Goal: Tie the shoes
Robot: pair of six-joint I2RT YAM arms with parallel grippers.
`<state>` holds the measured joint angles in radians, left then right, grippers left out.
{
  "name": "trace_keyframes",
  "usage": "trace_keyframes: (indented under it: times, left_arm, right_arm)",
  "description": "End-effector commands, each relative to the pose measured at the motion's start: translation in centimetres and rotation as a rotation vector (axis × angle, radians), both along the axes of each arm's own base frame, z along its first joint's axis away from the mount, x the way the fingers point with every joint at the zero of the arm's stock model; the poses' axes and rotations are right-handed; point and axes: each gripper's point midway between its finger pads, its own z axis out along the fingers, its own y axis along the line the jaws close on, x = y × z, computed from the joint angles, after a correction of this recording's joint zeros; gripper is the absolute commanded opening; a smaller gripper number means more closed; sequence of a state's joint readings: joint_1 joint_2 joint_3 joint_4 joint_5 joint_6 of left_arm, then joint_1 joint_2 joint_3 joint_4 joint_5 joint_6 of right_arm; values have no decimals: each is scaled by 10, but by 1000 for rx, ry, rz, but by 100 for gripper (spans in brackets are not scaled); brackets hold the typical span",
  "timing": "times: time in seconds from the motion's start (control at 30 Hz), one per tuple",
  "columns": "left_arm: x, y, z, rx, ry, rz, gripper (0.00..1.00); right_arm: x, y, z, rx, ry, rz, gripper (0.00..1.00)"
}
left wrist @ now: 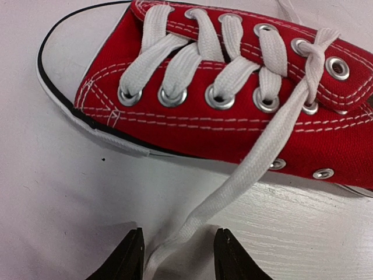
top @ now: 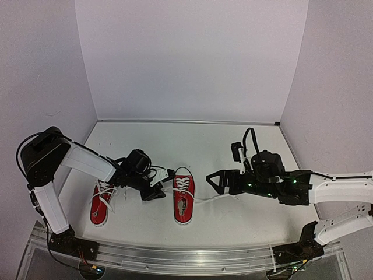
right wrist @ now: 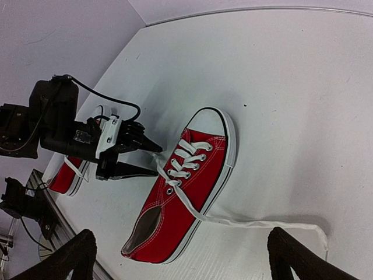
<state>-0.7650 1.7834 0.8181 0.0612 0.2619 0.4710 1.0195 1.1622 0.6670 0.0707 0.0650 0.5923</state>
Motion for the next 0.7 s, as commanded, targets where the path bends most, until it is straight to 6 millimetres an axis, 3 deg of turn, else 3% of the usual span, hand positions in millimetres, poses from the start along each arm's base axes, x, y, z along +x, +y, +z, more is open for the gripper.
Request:
trace_keyframes:
  times: [0.0,0.17,0.33,0.67]
  left_arm:
    - [13,-11,6,-33,-78,-24,39]
    - [19,-10,11,-39,-124,-2,29]
    - [22,-9,26,-39,-126,16,1]
    - [-14,-29,93,-213,-116,-22,0]
  right_arm:
    - [3,3,6,33,-14,-4,98]
    - [4,5,6,31,-13,0,98]
    - [5,8,7,30,-12,-1,98]
    - [15,38,-11,-26,65,33,94]
